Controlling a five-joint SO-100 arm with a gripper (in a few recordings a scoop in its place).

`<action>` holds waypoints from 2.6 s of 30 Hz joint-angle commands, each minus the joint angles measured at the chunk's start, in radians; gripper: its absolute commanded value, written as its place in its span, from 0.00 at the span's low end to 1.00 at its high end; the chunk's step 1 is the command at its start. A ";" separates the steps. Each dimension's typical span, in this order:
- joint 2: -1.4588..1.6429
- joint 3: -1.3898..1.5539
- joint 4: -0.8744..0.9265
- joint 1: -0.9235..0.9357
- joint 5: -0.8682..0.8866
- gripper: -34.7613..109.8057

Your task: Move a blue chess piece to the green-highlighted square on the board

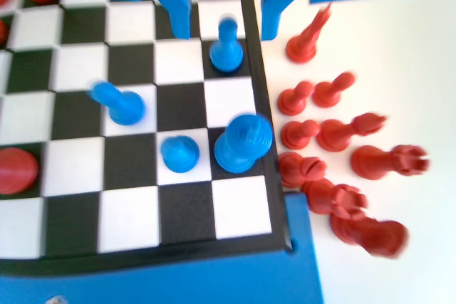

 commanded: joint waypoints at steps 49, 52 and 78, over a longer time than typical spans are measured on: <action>1.571 0.107 0.772 -0.368 0.225 0.25; 1.572 0.127 0.739 -0.368 0.227 0.25; 1.631 0.132 0.724 -0.403 0.222 0.26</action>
